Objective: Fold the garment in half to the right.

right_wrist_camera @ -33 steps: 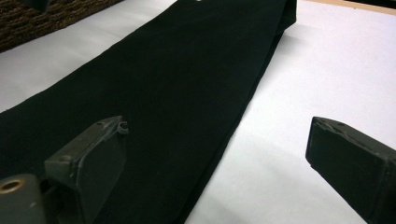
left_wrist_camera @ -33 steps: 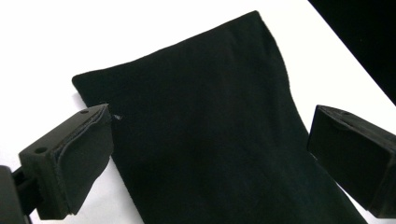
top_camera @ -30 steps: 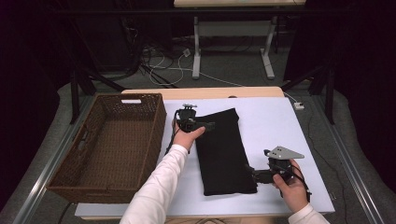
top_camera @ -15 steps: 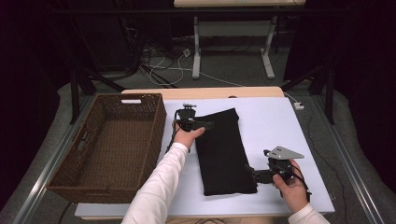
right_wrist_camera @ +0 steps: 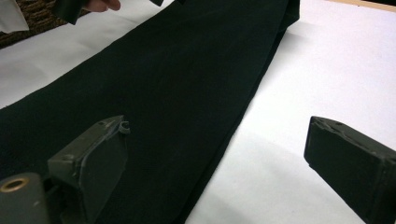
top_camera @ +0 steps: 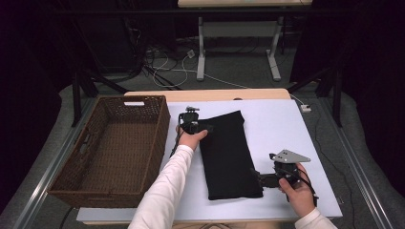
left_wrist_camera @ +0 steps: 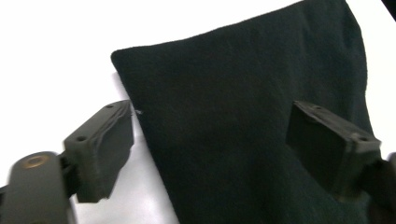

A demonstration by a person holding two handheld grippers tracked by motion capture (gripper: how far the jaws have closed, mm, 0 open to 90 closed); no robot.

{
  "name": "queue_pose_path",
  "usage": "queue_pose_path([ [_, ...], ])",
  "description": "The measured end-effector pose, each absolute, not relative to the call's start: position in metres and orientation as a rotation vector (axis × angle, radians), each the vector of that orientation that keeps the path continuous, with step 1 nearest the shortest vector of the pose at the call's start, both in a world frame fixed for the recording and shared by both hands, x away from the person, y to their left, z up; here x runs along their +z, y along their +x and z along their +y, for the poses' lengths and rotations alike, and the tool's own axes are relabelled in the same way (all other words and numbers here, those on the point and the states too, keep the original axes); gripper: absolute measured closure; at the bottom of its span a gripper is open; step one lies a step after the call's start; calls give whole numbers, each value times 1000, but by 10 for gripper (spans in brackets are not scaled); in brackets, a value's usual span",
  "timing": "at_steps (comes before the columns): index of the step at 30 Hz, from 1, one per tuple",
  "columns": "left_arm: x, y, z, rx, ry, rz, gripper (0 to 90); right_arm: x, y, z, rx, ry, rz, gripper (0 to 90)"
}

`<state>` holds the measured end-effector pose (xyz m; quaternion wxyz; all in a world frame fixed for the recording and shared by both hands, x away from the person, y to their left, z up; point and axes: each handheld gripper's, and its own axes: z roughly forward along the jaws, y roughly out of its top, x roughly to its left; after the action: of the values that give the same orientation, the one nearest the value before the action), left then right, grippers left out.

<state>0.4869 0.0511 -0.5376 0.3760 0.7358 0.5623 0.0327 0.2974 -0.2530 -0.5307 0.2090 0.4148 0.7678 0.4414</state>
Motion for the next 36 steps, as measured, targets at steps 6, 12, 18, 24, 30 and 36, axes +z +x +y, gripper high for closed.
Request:
queue_pose_path([
  [6, -542, 489, 51, 87, 1883, 1471, 236, -531, 297, -253, 1229, 1153, 2137, 66],
  [12, -543, 490, 51, 98, 1888, 1467, 310, -531, 297, -253, 1225, 1152, 2141, 71],
  [18, -545, 491, 52, 99, 1879, 1503, 342, -531, 297, -253, 1230, 1146, 2142, 74],
  [24, -545, 492, 53, 87, 1870, 1525, 347, -531, 298, -253, 1230, 1144, 2143, 77],
  [30, -547, 493, 54, 64, 1866, 1551, 379, -532, 298, -252, 1231, 1142, 2141, 80],
  [36, -548, 493, 54, 64, 1844, 1566, 409, -532, 297, -252, 1229, 1143, 2143, 82],
])
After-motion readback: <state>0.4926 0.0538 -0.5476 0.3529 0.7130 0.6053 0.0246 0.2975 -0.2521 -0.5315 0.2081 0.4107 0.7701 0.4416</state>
